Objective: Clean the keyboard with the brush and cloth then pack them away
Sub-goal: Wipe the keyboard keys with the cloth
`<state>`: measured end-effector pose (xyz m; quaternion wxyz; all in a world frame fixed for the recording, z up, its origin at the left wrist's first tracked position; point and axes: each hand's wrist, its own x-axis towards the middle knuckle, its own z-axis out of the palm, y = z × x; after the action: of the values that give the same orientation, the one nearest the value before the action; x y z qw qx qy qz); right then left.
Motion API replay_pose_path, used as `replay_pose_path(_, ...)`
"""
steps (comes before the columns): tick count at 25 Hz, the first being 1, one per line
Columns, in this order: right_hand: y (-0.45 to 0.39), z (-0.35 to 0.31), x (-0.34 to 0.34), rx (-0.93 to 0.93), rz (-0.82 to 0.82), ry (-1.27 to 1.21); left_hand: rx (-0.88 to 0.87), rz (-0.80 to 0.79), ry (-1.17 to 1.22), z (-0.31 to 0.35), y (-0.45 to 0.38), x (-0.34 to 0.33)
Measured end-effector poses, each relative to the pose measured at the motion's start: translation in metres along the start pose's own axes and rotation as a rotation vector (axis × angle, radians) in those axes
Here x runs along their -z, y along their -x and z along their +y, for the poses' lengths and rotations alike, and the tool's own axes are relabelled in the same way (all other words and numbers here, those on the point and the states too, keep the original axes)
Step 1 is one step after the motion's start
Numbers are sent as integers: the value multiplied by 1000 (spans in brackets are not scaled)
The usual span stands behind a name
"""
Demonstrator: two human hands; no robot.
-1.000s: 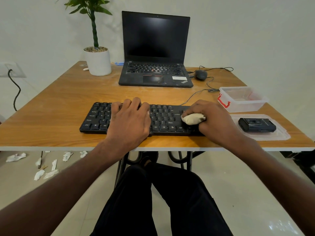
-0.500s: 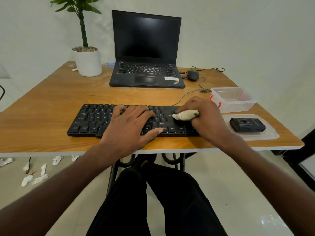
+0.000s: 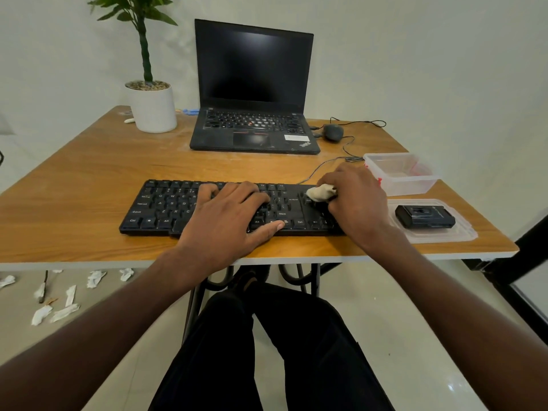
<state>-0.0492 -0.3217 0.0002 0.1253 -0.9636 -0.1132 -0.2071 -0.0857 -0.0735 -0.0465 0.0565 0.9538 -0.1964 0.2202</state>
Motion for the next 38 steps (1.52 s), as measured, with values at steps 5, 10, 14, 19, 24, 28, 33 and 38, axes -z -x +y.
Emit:
replay_pose_path(5, 6, 8, 0, -21, 46, 51, 8, -2, -16, 1, -1, -1)
replay_pose_path(10, 18, 16, -2, 180, -173, -55, 4, 17, -8, 1, -1, -1)
replay_pose_path(14, 17, 29, 6, -49, -19, -129, 3, 5, -13, 1, -2, -1)
replay_pose_path(19, 13, -1, -3, 107, -40, -137, 1, 16, -20, 1, -1, -2)
replay_pose_path(24, -18, 12, 4, -70, -127, 18, 1, 4, -15, 1, -1, -2)
replay_pose_path(28, -46, 5, 15, -117, -341, -47, 7, 8, -16, 1, -1, -3)
replay_pose_path(33, -63, -13, 14, -101, -514, -50, 4, 18, -10, 1, -1, -2)
replay_pose_path(38, -69, 0, 32, -134, -565, 46, 3, 14, -1, -1, -2, -1)
